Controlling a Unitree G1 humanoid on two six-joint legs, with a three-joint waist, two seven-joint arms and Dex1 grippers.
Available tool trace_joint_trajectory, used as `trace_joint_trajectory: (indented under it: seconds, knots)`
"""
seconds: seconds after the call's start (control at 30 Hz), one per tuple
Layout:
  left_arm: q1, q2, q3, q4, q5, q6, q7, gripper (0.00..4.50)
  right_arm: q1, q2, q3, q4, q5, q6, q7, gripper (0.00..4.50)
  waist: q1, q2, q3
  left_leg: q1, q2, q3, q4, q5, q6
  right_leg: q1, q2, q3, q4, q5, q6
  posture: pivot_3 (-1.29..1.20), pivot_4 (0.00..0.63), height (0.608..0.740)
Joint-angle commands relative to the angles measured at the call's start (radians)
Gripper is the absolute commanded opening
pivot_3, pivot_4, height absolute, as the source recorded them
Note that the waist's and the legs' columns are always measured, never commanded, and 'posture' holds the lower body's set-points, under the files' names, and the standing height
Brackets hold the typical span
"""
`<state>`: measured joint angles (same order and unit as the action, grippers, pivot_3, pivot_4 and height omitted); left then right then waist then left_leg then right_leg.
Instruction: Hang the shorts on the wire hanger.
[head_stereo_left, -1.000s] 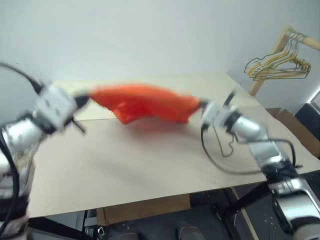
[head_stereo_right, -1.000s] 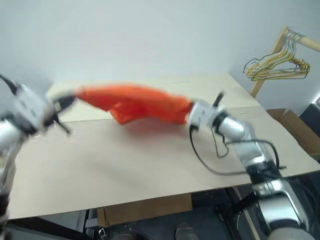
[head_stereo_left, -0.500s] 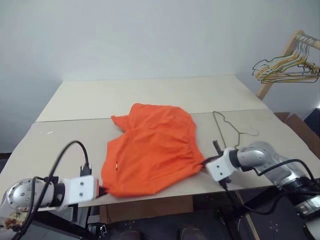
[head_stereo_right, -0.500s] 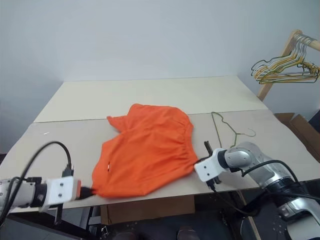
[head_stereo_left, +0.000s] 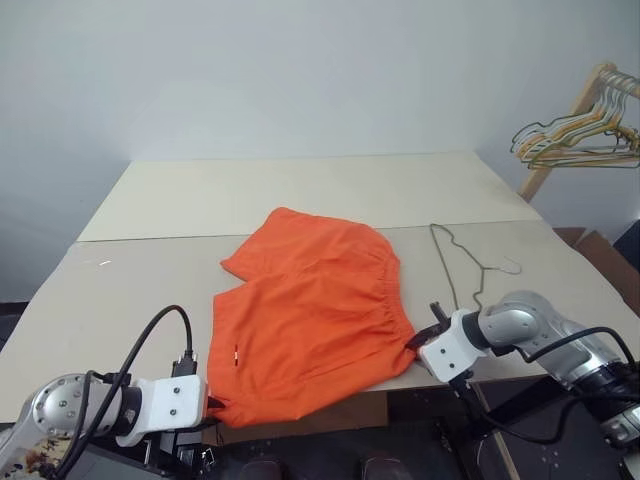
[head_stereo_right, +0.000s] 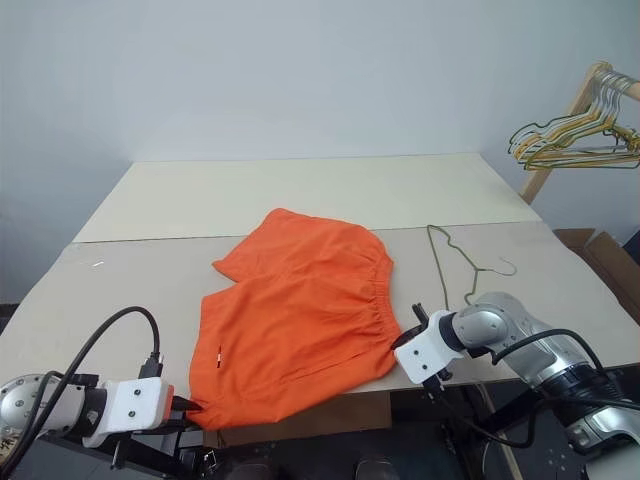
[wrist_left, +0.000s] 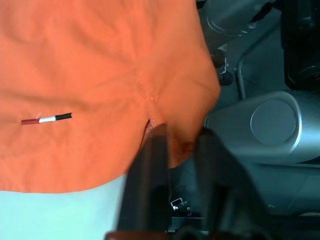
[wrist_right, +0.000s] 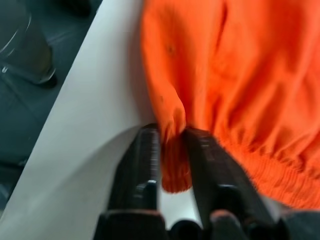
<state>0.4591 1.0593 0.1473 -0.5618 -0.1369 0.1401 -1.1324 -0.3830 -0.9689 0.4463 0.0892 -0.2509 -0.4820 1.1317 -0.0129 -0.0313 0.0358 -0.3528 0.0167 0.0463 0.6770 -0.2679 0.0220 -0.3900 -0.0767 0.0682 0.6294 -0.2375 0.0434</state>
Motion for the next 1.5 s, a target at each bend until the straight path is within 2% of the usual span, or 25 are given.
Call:
trace_joint_trajectory:
  seconds: [0.03,0.17,0.23,0.37,0.53,0.63,0.8,0.97,1.3,1.4,1.5]
  knots:
    - [0.0,0.023,0.043,-0.001,-0.003,-0.009,-0.024,2.28,0.021,-0.07,-0.09,-0.073,0.105,0.057,0.061,2.8,0.002,0.0,0.0,0.0,0.0,0.0,0.0,0.0,0.0,0.0,0.0,0.0,0.0,0.0,0.0,0.03,0.0,0.74]
    - [0.005,0.027,0.143,0.013,-0.063,-0.014,-0.073,3.46,0.05,-0.091,-0.215,-0.114,0.255,0.252,0.065,4.05,0.0,-0.001,0.001,0.0,0.001,0.0,0.0,0.0,0.0,0.0,0.0,0.0,0.0,0.0,0.0,0.02,0.0,0.74]
    - [-0.019,-0.003,0.209,0.015,-0.141,-0.01,-0.085,4.12,0.046,-0.074,-0.282,-0.108,0.318,0.389,0.039,4.08,-0.002,-0.001,0.001,0.001,0.002,-0.001,0.0,0.0,0.0,0.0,0.0,0.0,0.0,0.0,0.0,0.02,0.0,0.74]
    - [-0.089,-0.049,0.287,0.005,-0.329,0.036,-0.113,4.12,-0.028,0.035,-0.344,-0.021,0.294,0.697,-0.142,4.08,-0.004,-0.001,0.0,0.0,0.003,-0.001,0.0,0.0,0.0,-0.001,0.001,-0.001,0.0,0.0,-0.001,0.01,0.0,0.74]
    - [-0.239,-0.111,0.225,-0.01,-0.423,0.076,-0.043,4.12,-0.175,0.236,-0.397,0.129,0.286,1.084,-0.394,4.08,-0.006,-0.001,0.0,-0.001,0.0,0.001,0.0,-0.001,-0.001,-0.002,0.001,0.0,0.001,0.001,0.0,-0.01,0.0,0.74]
    - [-0.349,-0.168,0.155,-0.02,-0.447,0.099,0.02,4.12,-0.252,0.338,-0.437,0.242,0.292,1.191,-0.521,4.08,-0.005,0.0,0.0,-0.003,-0.001,0.0,0.0,-0.001,-0.001,-0.003,0.002,0.0,0.001,0.004,0.005,-0.01,0.0,0.74]
    - [-0.473,-0.214,0.067,-0.038,-0.491,0.156,0.056,4.12,-0.356,0.443,-0.486,0.452,0.274,1.197,-0.707,4.08,-0.018,0.0,0.0,-0.007,-0.002,-0.001,0.001,-0.001,-0.001,-0.005,0.002,0.0,0.0,0.006,0.007,-0.02,0.0,0.74]
    - [-0.477,-0.21,0.052,-0.037,-0.504,0.157,0.034,4.12,-0.382,0.467,-0.496,0.539,0.291,1.193,-0.727,4.08,-0.038,0.0,0.0,-0.015,-0.003,-0.002,0.001,-0.001,-0.001,-0.013,0.002,0.0,0.0,0.006,0.008,-0.02,0.0,0.74]
    - [-0.472,-0.213,0.032,-0.024,-0.476,0.133,0.015,4.12,-0.353,0.48,-0.438,0.58,0.299,1.23,-0.605,4.08,-0.073,0.0,0.0,-0.016,-0.002,-0.007,0.001,-0.001,-0.001,-0.014,0.004,0.001,0.0,0.007,0.008,-0.02,0.0,0.74]
    - [-0.474,-0.217,0.024,-0.022,-0.471,0.129,0.017,4.16,-0.36,0.488,-0.447,0.61,0.309,1.265,-0.59,3.53,-0.076,0.0,0.0,-0.016,-0.002,-0.009,0.001,-0.001,-0.001,-0.013,0.004,0.001,0.0,0.007,0.008,-0.02,0.0,0.74]
    - [-0.478,-0.223,0.018,-0.02,-0.463,0.121,0.019,4.16,-0.372,0.494,-0.45,0.66,0.301,1.281,-0.605,2.53,-0.079,-0.001,-0.001,-0.015,-0.002,-0.01,0.001,-0.001,-0.001,-0.012,0.004,0.0,0.0,0.007,0.008,-0.01,0.0,0.74]
